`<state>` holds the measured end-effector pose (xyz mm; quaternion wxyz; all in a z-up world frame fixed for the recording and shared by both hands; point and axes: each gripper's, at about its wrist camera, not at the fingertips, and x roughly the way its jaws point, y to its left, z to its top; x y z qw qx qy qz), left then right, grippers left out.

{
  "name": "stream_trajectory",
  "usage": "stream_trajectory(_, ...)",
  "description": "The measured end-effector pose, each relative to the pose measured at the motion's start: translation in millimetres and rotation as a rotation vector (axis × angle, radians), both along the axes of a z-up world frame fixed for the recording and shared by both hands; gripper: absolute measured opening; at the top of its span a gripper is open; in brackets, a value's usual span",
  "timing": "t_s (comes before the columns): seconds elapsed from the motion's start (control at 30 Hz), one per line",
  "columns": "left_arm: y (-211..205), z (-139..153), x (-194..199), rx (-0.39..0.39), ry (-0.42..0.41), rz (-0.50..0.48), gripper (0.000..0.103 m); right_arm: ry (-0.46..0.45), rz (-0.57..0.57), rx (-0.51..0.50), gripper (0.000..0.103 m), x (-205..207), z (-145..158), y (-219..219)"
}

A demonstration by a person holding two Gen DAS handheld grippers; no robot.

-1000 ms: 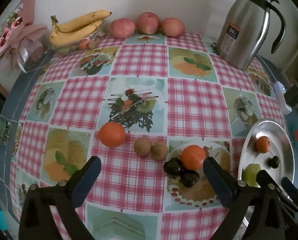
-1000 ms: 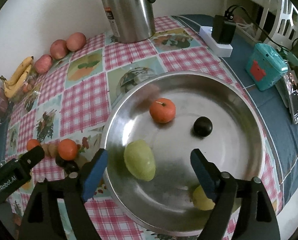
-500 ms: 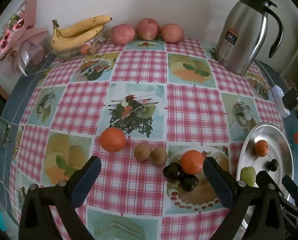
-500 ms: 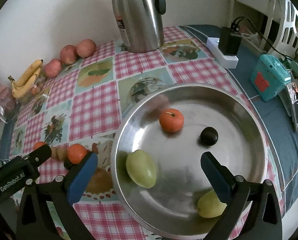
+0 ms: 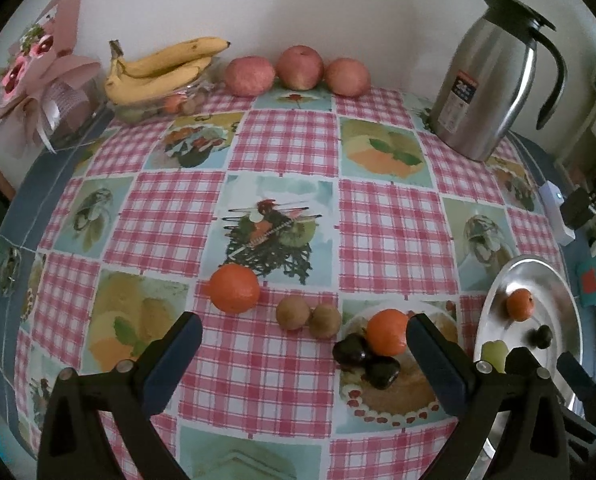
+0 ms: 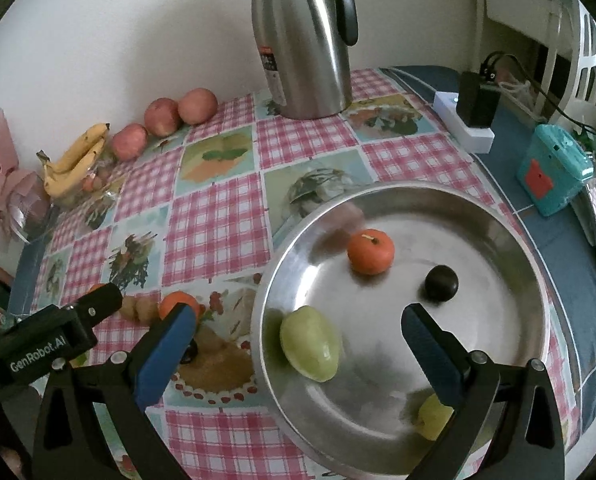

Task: Organize fruits
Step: 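Withdraw both open tools from the plate back over the remaining fruit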

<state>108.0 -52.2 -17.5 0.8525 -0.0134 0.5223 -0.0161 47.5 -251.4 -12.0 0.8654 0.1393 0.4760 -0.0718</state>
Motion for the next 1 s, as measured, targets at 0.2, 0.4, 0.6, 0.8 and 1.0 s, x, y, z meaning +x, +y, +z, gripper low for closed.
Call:
stream_trajectory(0.2, 22.3, 3.4, 3.4, -0.004, -0.018, 0.049, 0.103, 0.014, 0.01, 0.008, 0.102, 4.8, 3.1, 10.1)
stream_trajectory(0.4, 53.0, 5.1, 9.2, -0.004, -0.021, 0.114, 0.103, 0.041, 0.07, -0.003, 0.102, 18.1, 6.0, 37.0)
stream_trajectory(0.6, 82.6, 10.2, 12.4, -0.001, -0.036, 0.191, 0.103, 0.05, 0.101, 0.034, 0.102, 30.8, 10.8, 59.8)
stream_trajectory(0.8, 98.1, 15.2, 12.0, -0.008, -0.047, 0.229, 0.103, 0.043, 0.115, 0.048, 0.102, 42.7, 18.5, 74.7)
stream_trajectory(1.0, 105.1, 10.6, 14.6, -0.05, -0.024, 0.25, 0.103, 0.024, 0.154, 0.052, 0.102, 53.2, 23.4, 86.3)
